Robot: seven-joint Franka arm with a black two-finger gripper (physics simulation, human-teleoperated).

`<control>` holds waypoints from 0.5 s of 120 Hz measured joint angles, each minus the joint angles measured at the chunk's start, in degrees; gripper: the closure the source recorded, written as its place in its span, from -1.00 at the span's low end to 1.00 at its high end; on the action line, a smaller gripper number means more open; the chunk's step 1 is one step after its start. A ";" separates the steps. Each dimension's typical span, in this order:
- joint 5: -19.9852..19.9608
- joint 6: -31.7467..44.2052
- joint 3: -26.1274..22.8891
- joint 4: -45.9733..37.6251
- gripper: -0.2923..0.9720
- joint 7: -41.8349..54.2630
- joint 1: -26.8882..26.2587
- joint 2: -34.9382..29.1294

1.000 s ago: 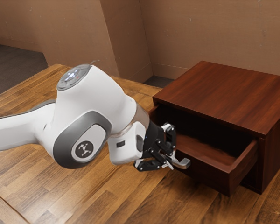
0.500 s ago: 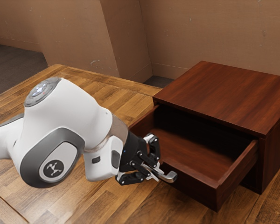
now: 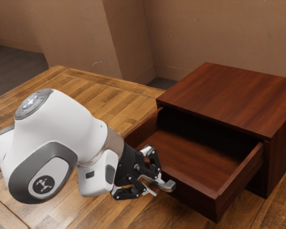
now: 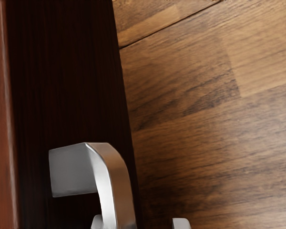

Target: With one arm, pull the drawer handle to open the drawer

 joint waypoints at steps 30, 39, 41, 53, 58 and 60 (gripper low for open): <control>0.07 -3.14 -0.28 0.10 0.60 -0.94 -0.60 -4.71; 0.12 -5.23 -0.19 0.78 0.53 -1.28 -0.41 -5.99; 0.13 -5.86 -0.13 1.30 0.52 -1.36 -0.33 -6.06; 0.21 -13.33 0.19 11.59 0.31 -1.90 2.34 -3.37; 0.27 -17.92 0.30 18.02 0.16 -2.38 3.81 0.16; 0.47 -20.01 0.71 21.34 0.11 -2.63 4.19 2.20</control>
